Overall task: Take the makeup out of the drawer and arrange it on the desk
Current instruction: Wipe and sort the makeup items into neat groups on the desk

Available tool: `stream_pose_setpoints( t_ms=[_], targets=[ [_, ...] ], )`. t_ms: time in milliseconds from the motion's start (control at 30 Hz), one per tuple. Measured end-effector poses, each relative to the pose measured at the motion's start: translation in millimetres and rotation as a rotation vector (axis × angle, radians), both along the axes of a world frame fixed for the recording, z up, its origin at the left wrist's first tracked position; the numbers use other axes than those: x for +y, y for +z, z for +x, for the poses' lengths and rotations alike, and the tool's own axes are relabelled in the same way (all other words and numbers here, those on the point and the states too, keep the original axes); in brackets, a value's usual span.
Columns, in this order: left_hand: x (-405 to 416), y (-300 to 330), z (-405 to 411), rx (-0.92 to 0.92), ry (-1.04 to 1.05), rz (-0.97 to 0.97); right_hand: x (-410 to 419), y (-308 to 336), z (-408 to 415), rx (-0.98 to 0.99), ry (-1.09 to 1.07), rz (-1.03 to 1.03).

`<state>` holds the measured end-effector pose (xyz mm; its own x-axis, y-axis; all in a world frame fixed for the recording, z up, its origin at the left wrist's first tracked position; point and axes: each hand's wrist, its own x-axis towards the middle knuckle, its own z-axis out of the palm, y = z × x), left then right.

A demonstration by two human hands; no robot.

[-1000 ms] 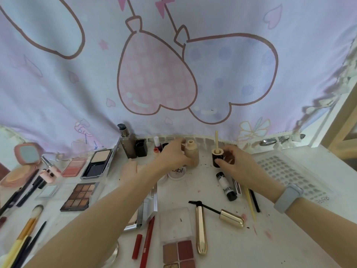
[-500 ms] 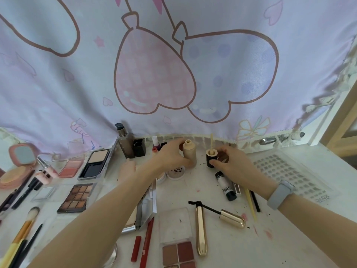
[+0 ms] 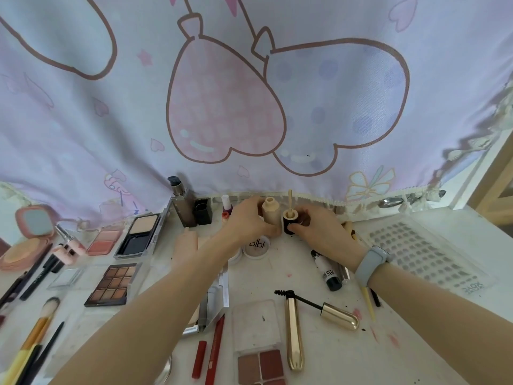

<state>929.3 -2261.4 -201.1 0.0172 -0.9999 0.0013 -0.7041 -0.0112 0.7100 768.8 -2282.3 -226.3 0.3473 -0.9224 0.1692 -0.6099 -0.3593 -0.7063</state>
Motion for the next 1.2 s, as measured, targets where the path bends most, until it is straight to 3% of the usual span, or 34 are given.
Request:
stream_pose_setpoints(
  t_ms=[300, 433, 600, 767, 900, 1067, 1200],
  targets=[
    [9.4, 5.9, -4.2, -0.027, 0.075, 0.041, 5.2, 2.0, -5.6, 0.077, -0.044, -0.011],
    [28.1, 10.1, -3.7, -0.094, 0.117, -0.032, 22.6, 0.1, -22.3, 0.099, -0.121, -0.141],
    [62.9, 21.1, -0.6, -0.150, 0.121, -0.210, 48.5, -5.9, -32.9, 0.399, -0.066, -0.215],
    [94.2, 34.1, -3.4, -0.158, 0.146, -0.313, 62.7, -7.3, -32.5, 0.494, -0.020, -0.220],
    [117.4, 38.2, -8.9, -0.121, 0.136, -0.390, 69.8, 3.1, -32.5, 0.342, -0.003, -0.221],
    [154.6, 29.2, -14.2, 0.003, 0.097, -0.474, 100.0, 30.5, -29.2, -0.328, 0.128, 0.153],
    [184.9, 20.7, -13.7, 0.055, -0.003, -0.463, 134.9, 43.2, -23.3, -0.443, 0.250, 0.239]
  ],
)
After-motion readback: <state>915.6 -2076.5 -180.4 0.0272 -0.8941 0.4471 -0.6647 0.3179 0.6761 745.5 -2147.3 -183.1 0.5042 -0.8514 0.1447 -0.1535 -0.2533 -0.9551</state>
